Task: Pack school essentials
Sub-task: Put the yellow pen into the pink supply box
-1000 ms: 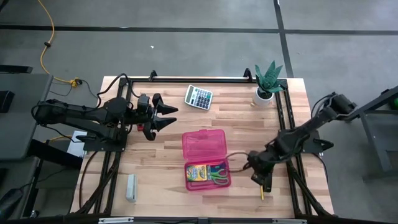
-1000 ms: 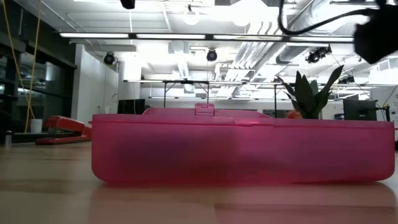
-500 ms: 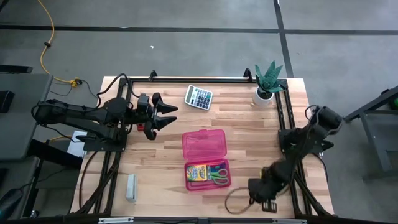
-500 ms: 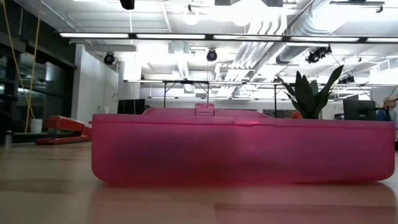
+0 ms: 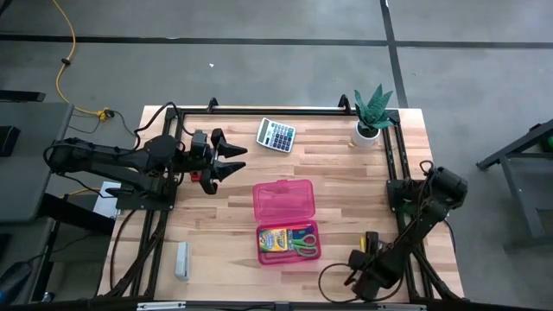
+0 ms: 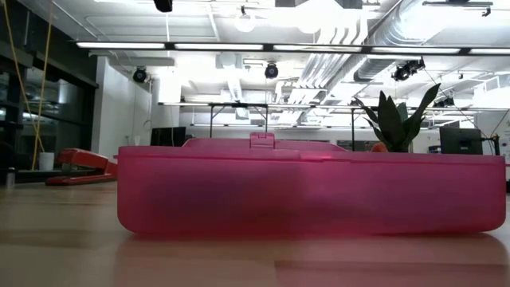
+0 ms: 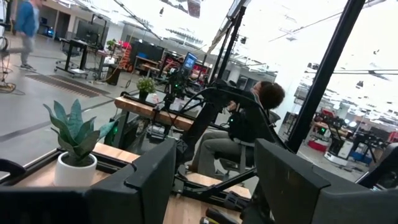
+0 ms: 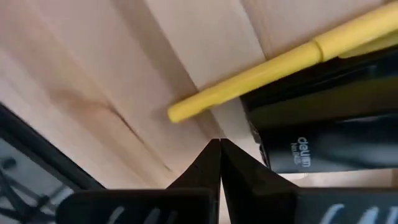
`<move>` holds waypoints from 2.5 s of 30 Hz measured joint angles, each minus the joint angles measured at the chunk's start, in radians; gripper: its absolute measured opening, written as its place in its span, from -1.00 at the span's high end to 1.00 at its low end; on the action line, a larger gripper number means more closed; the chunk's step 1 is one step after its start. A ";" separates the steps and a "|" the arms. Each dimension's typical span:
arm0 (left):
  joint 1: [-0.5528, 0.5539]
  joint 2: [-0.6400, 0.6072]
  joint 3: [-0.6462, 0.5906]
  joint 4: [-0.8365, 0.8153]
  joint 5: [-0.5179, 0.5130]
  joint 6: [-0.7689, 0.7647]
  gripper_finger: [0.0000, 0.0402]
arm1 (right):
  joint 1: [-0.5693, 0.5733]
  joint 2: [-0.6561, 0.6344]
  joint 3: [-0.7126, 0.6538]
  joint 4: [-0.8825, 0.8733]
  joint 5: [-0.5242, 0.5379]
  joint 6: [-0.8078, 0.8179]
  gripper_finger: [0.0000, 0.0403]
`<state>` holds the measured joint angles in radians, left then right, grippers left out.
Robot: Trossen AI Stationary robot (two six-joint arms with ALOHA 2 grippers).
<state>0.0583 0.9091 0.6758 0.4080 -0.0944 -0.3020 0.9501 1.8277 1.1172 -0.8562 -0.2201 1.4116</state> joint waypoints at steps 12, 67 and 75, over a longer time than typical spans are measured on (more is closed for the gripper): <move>0.000 0.000 0.000 0.000 0.000 -0.001 -0.03 | 0.000 0.001 0.000 0.011 0.059 0.434 1.00; 0.000 0.000 0.000 0.000 0.002 0.017 -0.03 | -0.197 -0.092 0.000 -0.013 0.434 -0.084 1.00; 0.000 0.000 0.000 0.001 0.002 0.017 -0.03 | -0.210 -0.208 0.000 -0.015 0.277 -0.592 0.97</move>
<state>0.0584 0.9089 0.6758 0.4086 -0.0927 -0.2848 0.7398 1.6194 1.1172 -0.8714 0.0565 0.8197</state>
